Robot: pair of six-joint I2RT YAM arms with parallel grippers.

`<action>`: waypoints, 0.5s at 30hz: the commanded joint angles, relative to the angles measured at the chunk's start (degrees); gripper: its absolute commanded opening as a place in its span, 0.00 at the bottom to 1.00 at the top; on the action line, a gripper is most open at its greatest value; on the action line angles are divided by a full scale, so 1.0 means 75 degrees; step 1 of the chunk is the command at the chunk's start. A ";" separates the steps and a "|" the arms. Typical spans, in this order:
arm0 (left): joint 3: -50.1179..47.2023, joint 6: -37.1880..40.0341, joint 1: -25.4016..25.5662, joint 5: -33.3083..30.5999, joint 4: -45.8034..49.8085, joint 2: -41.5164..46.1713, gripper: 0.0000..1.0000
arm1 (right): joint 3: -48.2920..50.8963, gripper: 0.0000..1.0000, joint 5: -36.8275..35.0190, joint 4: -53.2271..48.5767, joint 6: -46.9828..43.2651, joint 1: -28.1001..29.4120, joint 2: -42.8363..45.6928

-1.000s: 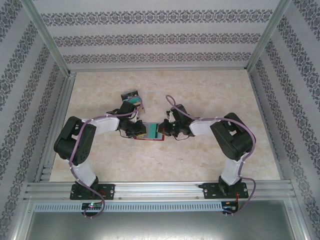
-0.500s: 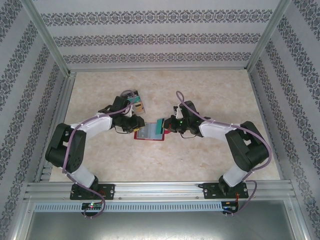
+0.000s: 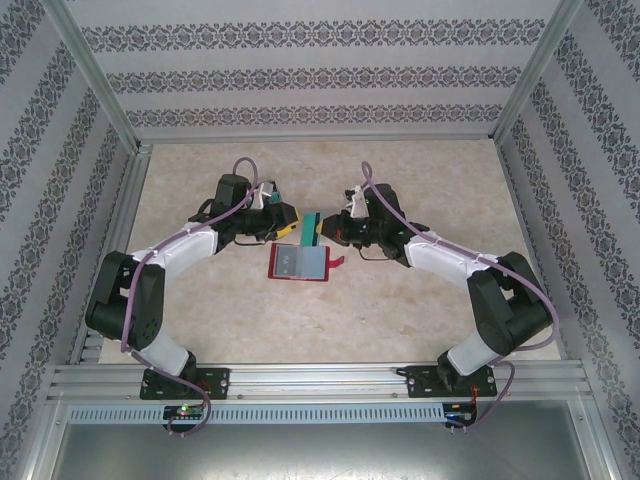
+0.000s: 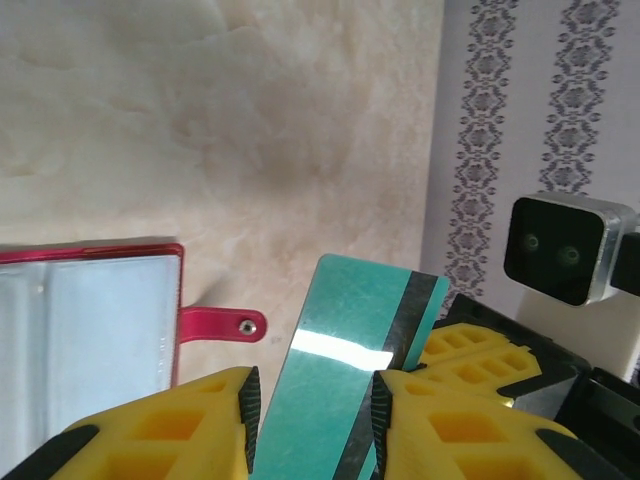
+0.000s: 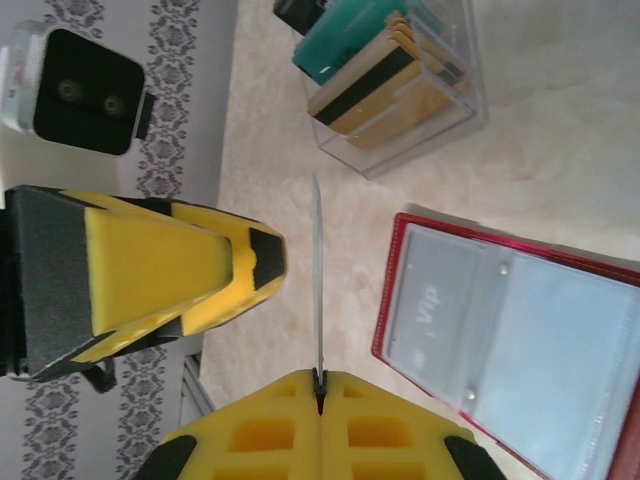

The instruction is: Take the credit cards out of the card holder

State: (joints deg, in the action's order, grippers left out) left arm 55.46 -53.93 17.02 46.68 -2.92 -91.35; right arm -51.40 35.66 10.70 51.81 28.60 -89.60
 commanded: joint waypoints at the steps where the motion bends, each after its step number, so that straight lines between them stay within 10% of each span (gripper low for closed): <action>1: -0.0135 -0.0392 -0.0033 0.0331 -0.0736 -0.0041 0.37 | -0.0136 0.01 0.0382 0.0726 0.0415 -0.0075 -0.0002; 15: -0.0250 -0.0508 -0.0037 0.0507 -0.1052 -0.0020 0.21 | -0.0073 0.05 0.0589 0.1421 0.0791 -0.0031 -0.0404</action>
State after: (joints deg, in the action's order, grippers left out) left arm 54.13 -57.06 16.93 48.90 -6.94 -91.42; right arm -51.40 38.89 18.96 57.32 28.60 -91.57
